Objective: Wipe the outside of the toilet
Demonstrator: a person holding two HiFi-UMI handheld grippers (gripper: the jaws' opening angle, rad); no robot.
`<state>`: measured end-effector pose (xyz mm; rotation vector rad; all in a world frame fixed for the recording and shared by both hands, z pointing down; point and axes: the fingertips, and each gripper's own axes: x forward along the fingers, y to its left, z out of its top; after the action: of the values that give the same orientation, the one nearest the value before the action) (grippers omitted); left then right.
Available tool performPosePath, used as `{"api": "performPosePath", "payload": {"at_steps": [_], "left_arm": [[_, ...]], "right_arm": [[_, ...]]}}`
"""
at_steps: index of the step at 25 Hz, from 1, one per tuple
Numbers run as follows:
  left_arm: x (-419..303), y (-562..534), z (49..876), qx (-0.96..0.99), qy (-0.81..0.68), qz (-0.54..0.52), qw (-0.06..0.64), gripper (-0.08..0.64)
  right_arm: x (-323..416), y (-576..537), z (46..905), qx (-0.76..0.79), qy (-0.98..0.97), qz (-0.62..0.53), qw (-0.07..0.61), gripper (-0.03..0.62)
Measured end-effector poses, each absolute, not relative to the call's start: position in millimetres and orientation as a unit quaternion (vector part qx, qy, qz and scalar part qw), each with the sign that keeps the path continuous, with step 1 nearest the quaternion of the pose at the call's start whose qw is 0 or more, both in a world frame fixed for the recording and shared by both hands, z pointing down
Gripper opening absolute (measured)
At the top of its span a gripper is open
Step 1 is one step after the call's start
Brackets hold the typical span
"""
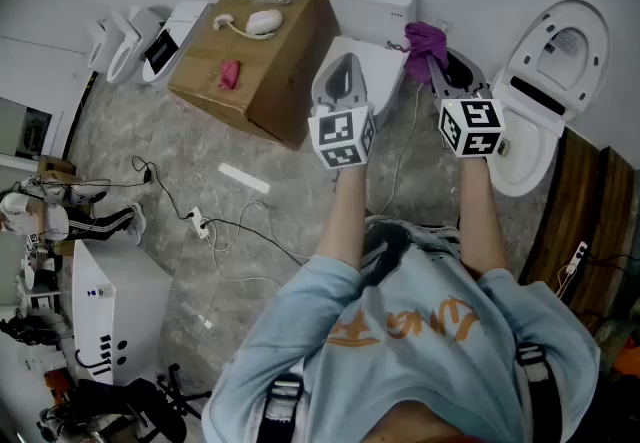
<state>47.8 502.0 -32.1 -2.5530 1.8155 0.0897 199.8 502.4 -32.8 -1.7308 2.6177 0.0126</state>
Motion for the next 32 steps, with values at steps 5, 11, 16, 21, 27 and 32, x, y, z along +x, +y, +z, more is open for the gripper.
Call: {"api": "performPosePath", "payload": {"at_steps": [5, 11, 16, 21, 27, 32], "left_arm": [[49.0, 496.2, -32.5, -0.813, 0.581, 0.030, 0.003, 0.023], [40.8, 488.9, -30.5, -0.806, 0.591, 0.021, 0.007, 0.023], [22.3, 476.8, -29.4, -0.797, 0.604, 0.019, 0.003, 0.023], [14.4, 449.4, -22.9, -0.802, 0.597, 0.018, -0.001, 0.023], [3.2, 381.1, 1.0, -0.809, 0.586, 0.022, -0.023, 0.023], [-18.5, 294.3, 22.2, -0.816, 0.576, 0.003, -0.041, 0.023]], "right_arm": [[202.6, 496.9, -34.0, -0.542, 0.840, -0.005, 0.012, 0.080], [220.2, 481.3, -32.9, -0.554, 0.831, -0.027, 0.044, 0.083], [213.9, 465.0, -24.1, -0.553, 0.831, -0.045, 0.048, 0.083], [203.9, 435.2, -13.9, -0.551, 0.832, -0.053, 0.041, 0.083], [199.4, 372.3, 7.5, -0.565, 0.823, -0.061, 0.022, 0.084], [179.1, 290.0, 27.6, -0.574, 0.814, -0.085, 0.027, 0.084]]}}
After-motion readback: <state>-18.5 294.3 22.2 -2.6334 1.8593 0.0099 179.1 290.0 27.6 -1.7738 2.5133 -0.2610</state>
